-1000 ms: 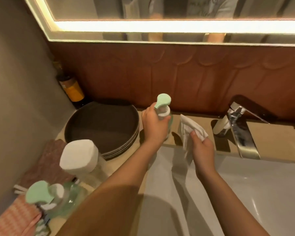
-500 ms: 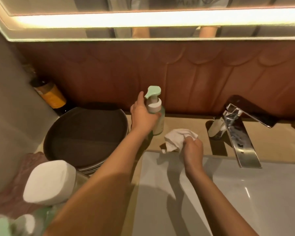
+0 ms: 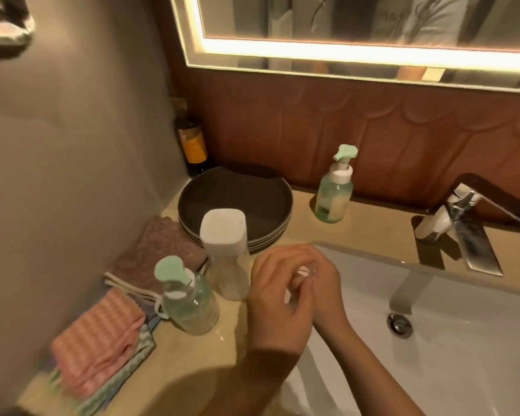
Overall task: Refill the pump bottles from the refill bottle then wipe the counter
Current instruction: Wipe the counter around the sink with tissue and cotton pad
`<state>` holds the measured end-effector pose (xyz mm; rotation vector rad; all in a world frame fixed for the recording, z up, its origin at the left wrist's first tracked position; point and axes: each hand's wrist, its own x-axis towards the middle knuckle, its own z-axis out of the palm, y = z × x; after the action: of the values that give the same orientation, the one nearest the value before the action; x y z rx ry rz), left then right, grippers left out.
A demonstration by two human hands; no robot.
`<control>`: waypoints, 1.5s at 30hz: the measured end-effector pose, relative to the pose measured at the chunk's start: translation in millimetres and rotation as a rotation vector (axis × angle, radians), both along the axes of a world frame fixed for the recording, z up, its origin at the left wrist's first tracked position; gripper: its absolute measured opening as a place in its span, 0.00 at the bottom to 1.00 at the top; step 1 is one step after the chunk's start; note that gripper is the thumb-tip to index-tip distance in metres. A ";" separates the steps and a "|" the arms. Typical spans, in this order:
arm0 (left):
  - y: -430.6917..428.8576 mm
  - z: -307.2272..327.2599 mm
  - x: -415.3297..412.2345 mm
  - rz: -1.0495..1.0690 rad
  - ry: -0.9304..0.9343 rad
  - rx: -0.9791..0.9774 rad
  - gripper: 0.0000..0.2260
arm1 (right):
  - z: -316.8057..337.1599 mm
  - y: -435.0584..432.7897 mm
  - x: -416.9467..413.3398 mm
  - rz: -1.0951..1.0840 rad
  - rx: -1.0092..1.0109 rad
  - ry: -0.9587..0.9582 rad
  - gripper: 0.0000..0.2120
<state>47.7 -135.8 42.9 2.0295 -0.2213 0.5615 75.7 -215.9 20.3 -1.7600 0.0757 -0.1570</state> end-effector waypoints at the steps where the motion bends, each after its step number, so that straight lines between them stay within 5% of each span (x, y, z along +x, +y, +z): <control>1: 12.3 -2.6 -8.0 0.065 -0.106 0.028 0.11 | 0.4 11.0 -0.8 0.019 -0.042 0.003 0.08; 3: 31.5 -9.1 -20.2 0.232 -0.241 0.057 0.16 | -3.3 26.9 2.7 0.017 -0.087 0.060 0.16; 7: 64.8 -22.8 -27.8 0.611 -0.182 -0.101 0.33 | -14.1 49.0 9.3 0.051 -0.165 0.139 0.36; 14: 107.1 -57.3 -16.1 0.523 0.302 -0.179 0.55 | -25.2 62.5 17.9 0.132 -0.323 0.122 0.39; 26: 120.2 -67.9 2.0 0.410 0.413 -0.165 0.48 | -26.7 58.3 42.4 0.241 -0.355 0.107 0.31; 35: 74.2 -57.5 8.4 0.309 0.393 -0.178 0.43 | -19.5 2.1 35.6 -0.094 -0.172 0.060 0.30; 45: -23.1 -19.8 108.4 0.070 0.452 -0.061 0.46 | -17.7 -115.9 69.9 -0.463 -0.142 0.077 0.30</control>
<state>156.1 -158.9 23.0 2.0512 0.1370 0.1384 145.6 -331.8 2.6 -1.8659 0.5401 -0.4387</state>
